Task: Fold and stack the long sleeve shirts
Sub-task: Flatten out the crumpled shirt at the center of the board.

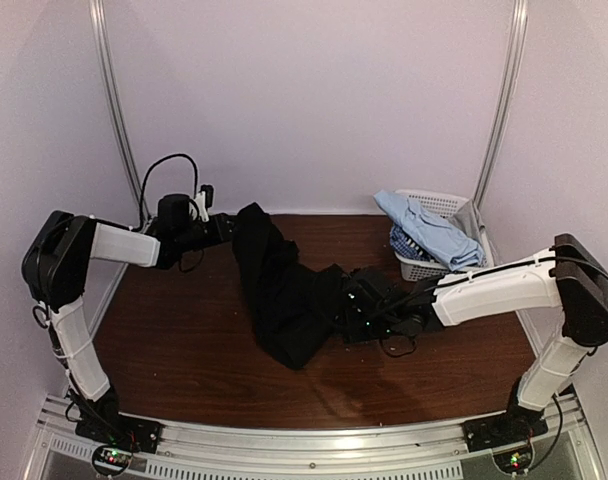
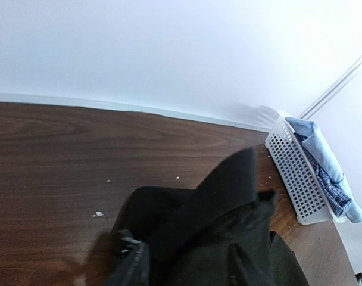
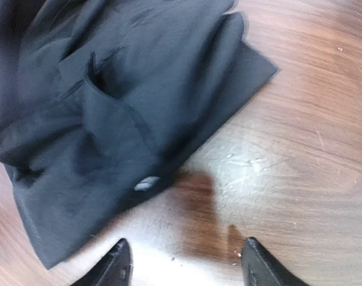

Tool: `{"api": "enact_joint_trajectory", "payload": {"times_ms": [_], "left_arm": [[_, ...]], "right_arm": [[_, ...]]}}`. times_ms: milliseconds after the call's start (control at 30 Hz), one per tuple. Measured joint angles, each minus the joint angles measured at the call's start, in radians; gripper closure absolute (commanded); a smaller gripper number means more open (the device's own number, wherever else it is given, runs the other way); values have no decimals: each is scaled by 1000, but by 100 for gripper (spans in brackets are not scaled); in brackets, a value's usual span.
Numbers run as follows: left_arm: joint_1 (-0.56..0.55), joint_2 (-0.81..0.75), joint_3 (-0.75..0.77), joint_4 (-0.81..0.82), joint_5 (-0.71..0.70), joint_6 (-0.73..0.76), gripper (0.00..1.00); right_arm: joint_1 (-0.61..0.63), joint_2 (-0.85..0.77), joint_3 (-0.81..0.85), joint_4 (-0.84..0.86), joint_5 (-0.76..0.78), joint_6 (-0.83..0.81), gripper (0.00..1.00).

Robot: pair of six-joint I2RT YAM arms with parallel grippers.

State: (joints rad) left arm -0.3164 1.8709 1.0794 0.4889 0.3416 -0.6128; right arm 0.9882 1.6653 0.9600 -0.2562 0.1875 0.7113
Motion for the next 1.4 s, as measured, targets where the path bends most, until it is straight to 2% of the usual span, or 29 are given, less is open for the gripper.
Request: {"api": "enact_joint_trajectory", "payload": {"times_ms": [67,200,333,500,733,900,1033,1233,1333,1400], "left_arm": [[19,7,8,-26,11,-9,29],[34,-19,20,-107,-15,-14,19],[27,-116,-2,-225,-94,-18,19],[-18,-211,-34,-345,-204,-8,20],[-185,-214,-78,-514,-360,-3,19],[-214,-167,-73,-577,-438,-13,21],[-205,-83,-29,-636,-507,-25,32],[-185,-9,32,-665,-549,-37,57],[-171,-1,43,-667,-551,-37,73],[-160,2,49,-666,-549,-38,82]], "right_arm": [[-6,0,14,-13,16,-9,18],[-32,3,83,-37,28,-58,12],[-70,42,196,-44,18,-138,11],[-98,181,388,-51,-32,-256,13],[-101,410,653,-99,-136,-384,11],[-79,508,757,-155,-181,-431,11],[-49,537,771,-182,-211,-451,12],[-8,543,771,-209,-233,-455,17],[11,543,771,-217,-239,-457,28],[21,543,769,-220,-241,-452,45]]}}
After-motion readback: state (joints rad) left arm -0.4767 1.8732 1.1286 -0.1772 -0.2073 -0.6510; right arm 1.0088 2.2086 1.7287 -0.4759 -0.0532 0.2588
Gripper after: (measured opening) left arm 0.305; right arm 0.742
